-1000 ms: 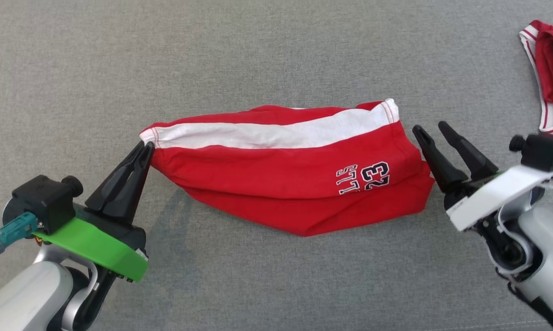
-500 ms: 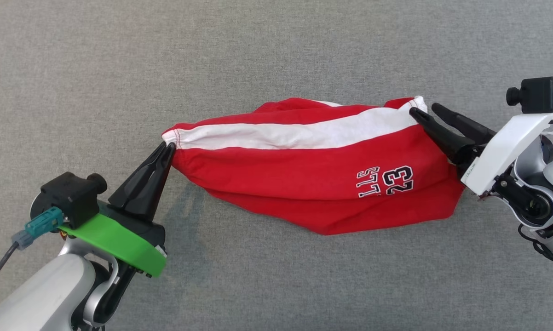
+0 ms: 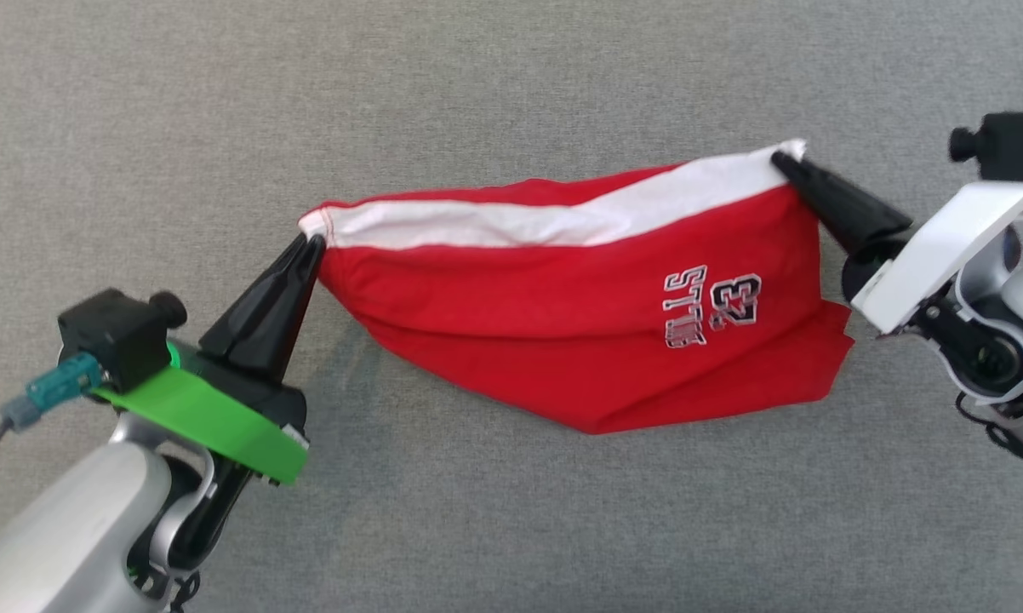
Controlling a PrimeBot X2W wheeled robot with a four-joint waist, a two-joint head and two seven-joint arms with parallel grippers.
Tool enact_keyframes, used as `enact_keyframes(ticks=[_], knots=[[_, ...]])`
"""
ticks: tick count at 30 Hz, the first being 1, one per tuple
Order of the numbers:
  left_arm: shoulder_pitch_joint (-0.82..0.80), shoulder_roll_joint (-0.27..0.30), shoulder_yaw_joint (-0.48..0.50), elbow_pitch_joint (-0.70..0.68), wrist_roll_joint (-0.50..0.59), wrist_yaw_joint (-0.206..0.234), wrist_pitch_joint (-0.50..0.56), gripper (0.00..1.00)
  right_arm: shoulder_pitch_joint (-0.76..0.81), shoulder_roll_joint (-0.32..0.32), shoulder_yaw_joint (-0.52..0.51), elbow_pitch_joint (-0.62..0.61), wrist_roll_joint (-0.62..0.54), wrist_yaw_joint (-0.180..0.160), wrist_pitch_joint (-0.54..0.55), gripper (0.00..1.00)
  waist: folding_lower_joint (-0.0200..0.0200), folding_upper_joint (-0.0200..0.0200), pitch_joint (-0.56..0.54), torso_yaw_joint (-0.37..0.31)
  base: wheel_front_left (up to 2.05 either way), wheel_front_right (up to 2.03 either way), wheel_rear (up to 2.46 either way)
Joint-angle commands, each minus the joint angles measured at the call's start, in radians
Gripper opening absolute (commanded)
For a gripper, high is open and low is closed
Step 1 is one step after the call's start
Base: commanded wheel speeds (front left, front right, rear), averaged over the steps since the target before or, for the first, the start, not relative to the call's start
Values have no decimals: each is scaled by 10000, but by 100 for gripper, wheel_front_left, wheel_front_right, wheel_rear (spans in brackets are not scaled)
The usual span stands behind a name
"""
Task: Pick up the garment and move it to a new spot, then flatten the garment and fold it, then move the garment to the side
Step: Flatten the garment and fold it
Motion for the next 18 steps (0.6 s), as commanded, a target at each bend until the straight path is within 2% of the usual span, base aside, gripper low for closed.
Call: enact_keyframes(ticks=[1, 5, 10, 14, 18], knots=[[-308, -117, 116, -103, -240, -164, 65, 0, -215, -145, -90, -116, 84, -3, -280, 0, 0, 0, 5, -94, 0, 0, 0], [-1188, -449, 456, -248, -903, -627, 402, 0, -734, -564, -378, -399, 261, -3, -848, 0, 0, 0, 98, -355, 0, 0, 0], [-3163, -1197, 875, -20, -1519, -1043, 1080, 0, -1883, -1116, -859, -610, 72, -5, -1435, 0, 0, 0, 424, -763, 0, 0, 0], [-5274, -1953, 979, 683, -1289, -1165, 1574, 0, -3087, -1397, -1373, -442, -212, -3, -1790, 0, 0, 0, 794, -1094, 0, 0, 0], [-7358, -2889, 1145, 1901, -724, -1110, 1313, 0, -4273, -1454, -2079, -103, -770, -5, -2001, 0, 0, 0, 1183, -1440, 0, 0, 0]])
